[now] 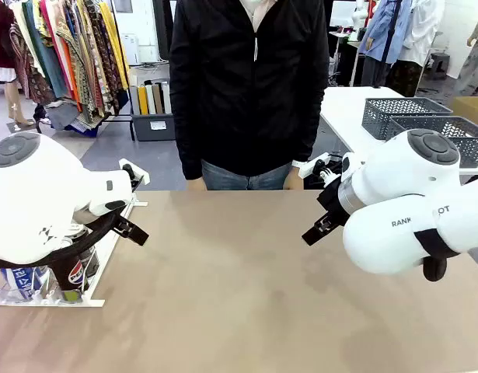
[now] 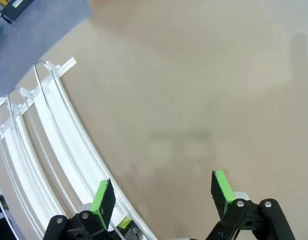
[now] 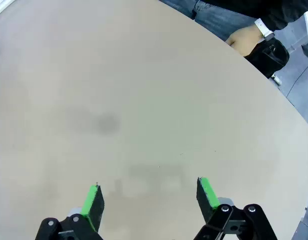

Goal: Retrieve and store the cans from the dispenser.
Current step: Pick up one can from the Automatic Can Dispenser and place it in the middle of the table.

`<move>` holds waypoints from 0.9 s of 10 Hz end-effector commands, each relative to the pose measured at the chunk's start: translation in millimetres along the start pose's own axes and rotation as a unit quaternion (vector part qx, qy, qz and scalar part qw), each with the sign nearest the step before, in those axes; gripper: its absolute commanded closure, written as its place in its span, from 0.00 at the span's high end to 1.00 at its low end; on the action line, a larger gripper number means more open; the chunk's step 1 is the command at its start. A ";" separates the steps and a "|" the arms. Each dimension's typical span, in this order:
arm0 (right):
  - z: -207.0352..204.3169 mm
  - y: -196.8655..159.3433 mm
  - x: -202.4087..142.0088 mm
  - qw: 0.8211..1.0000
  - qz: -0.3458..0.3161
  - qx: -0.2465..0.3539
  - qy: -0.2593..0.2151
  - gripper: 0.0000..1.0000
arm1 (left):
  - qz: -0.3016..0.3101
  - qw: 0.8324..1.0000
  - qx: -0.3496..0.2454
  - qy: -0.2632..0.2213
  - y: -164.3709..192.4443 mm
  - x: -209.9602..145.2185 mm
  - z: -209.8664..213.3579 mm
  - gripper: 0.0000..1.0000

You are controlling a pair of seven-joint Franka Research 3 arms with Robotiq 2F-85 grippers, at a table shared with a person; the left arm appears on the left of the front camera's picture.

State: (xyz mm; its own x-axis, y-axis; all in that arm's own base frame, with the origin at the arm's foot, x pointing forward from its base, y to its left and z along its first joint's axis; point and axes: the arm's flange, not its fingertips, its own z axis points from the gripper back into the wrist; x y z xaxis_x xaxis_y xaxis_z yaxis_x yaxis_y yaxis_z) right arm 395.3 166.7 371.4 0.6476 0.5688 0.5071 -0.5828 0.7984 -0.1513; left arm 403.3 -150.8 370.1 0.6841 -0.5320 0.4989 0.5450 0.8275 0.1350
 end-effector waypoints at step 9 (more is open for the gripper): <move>0.0 0.0 0.0 1.000 0.000 0.000 0.000 1.00 | 0.000 1.000 0.000 0.000 0.0 0.1 0.1 1.00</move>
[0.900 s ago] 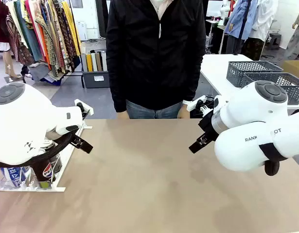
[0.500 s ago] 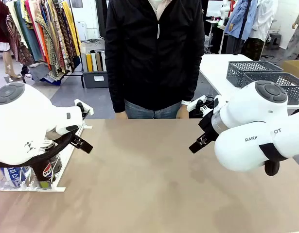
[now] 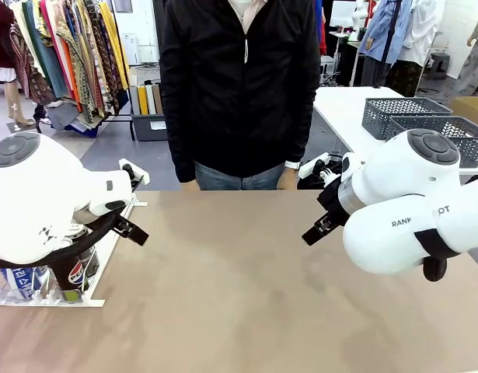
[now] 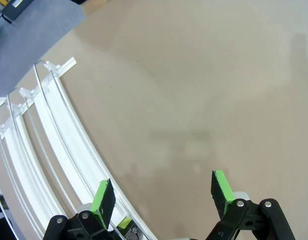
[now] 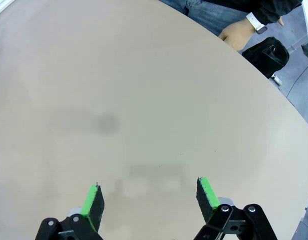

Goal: Retrieve and store the cans from the dispenser.
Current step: Pick up one can from the Automatic Can Dispenser and place it in the middle of the table.

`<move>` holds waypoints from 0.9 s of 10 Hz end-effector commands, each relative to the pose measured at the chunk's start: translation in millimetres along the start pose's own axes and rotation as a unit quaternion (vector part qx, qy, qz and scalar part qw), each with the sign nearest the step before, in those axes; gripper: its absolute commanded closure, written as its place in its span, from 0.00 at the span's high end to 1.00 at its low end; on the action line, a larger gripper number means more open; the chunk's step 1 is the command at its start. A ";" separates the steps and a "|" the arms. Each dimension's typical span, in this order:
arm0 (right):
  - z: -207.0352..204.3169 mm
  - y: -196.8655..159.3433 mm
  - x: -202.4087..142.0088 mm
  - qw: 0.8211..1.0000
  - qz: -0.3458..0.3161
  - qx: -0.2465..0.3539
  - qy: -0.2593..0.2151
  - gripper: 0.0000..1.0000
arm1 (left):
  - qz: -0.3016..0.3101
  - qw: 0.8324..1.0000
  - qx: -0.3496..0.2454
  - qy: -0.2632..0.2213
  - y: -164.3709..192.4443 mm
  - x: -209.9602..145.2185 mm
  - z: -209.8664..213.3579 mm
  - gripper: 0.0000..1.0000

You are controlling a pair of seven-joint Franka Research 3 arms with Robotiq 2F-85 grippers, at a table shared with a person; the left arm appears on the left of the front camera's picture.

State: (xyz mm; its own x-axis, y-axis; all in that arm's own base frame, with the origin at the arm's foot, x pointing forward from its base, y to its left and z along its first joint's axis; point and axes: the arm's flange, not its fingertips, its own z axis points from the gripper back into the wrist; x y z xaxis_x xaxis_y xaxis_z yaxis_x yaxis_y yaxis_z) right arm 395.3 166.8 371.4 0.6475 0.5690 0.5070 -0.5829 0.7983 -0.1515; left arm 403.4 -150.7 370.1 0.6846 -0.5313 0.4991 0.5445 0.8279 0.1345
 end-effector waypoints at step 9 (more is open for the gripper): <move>26.0 -20.9 3.6 0.969 -0.115 0.217 0.013 1.00 | -0.004 0.992 -0.124 0.002 -5.4 11.1 33.6 1.00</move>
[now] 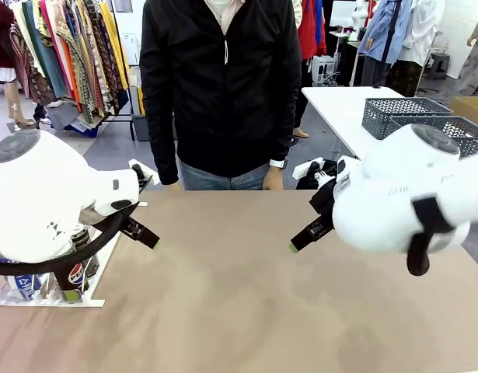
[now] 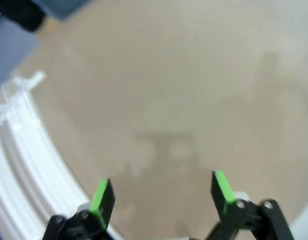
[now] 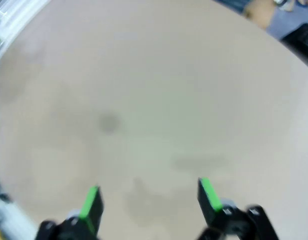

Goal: Retrieve and store the cans from the dispenser.
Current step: Pick up one can from the Automatic Can Dispenser and place it in the middle of the table.

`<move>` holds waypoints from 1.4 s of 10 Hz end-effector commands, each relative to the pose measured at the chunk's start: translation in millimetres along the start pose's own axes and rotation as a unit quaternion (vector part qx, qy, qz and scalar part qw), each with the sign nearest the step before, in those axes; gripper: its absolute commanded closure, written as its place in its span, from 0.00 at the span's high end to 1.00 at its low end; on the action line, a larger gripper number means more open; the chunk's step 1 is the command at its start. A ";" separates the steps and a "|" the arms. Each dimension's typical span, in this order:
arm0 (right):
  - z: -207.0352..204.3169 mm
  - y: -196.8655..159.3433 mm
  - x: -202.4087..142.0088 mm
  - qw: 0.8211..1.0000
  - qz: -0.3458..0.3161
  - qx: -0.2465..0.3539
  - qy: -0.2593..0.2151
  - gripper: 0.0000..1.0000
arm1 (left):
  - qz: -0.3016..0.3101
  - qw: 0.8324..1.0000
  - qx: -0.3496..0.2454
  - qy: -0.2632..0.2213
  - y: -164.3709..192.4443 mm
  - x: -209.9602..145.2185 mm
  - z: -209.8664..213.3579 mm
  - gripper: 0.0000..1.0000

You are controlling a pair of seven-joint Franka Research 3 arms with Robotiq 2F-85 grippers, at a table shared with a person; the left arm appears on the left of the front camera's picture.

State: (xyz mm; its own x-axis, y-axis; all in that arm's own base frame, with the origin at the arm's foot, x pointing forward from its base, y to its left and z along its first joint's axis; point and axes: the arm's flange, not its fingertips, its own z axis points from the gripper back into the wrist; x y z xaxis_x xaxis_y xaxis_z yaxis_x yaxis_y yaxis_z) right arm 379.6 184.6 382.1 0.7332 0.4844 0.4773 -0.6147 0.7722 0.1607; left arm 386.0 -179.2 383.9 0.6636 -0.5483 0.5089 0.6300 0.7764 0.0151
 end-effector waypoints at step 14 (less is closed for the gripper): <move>228.9 -182.8 -174.3 0.812 -0.340 0.331 -0.339 1.00 | 0.453 0.777 -0.301 -0.318 232.4 -276.2 244.3 1.00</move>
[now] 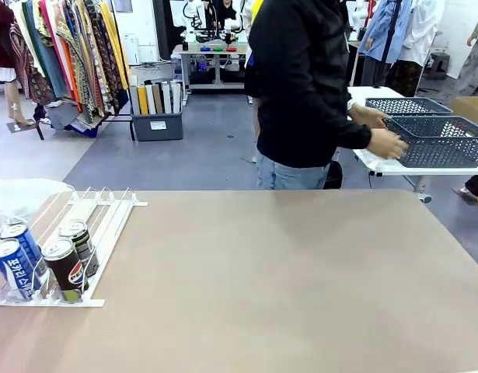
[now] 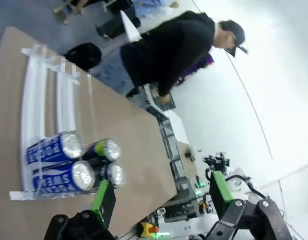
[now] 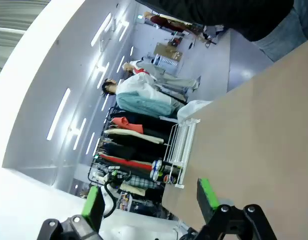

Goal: Retrieve and store the cans from the dispenser.
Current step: Pick up one can from the Automatic Can Dispenser and place it in the middle of the table.

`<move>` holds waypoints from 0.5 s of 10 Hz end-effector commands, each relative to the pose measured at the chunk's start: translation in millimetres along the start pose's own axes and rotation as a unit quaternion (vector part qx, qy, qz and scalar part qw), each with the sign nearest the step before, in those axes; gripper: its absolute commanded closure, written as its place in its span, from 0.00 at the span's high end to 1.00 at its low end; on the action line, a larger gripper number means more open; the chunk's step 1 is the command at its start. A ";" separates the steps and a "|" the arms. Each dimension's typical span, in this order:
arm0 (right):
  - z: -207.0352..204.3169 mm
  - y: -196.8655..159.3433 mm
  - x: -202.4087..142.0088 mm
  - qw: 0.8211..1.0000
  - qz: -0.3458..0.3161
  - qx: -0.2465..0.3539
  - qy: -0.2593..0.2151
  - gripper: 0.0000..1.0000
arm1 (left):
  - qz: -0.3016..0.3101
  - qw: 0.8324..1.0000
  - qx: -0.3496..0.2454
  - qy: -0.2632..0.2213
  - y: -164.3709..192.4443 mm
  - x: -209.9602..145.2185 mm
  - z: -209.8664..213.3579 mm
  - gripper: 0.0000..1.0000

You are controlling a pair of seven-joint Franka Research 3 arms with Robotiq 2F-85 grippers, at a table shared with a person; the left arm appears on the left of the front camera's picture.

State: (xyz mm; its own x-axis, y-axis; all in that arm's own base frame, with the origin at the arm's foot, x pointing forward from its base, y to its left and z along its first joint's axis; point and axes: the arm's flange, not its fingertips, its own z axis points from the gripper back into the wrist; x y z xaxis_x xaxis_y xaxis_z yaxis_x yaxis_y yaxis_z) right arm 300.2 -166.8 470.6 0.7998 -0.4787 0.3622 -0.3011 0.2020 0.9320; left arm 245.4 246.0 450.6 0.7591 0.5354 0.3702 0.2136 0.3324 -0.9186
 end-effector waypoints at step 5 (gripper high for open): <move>0.9 7.0 -2.4 1.000 -0.004 0.010 0.007 1.00 | -0.005 1.000 -0.017 0.016 -12.9 8.2 -8.6 1.00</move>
State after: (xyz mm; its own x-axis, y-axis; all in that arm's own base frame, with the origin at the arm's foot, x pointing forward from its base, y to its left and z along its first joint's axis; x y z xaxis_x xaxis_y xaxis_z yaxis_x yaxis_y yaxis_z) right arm 296.2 -165.0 472.3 0.8099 -0.4640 0.3587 -0.3031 0.1926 0.9333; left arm 255.1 234.7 463.5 0.7830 0.4960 0.3754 0.2334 0.3252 -0.9164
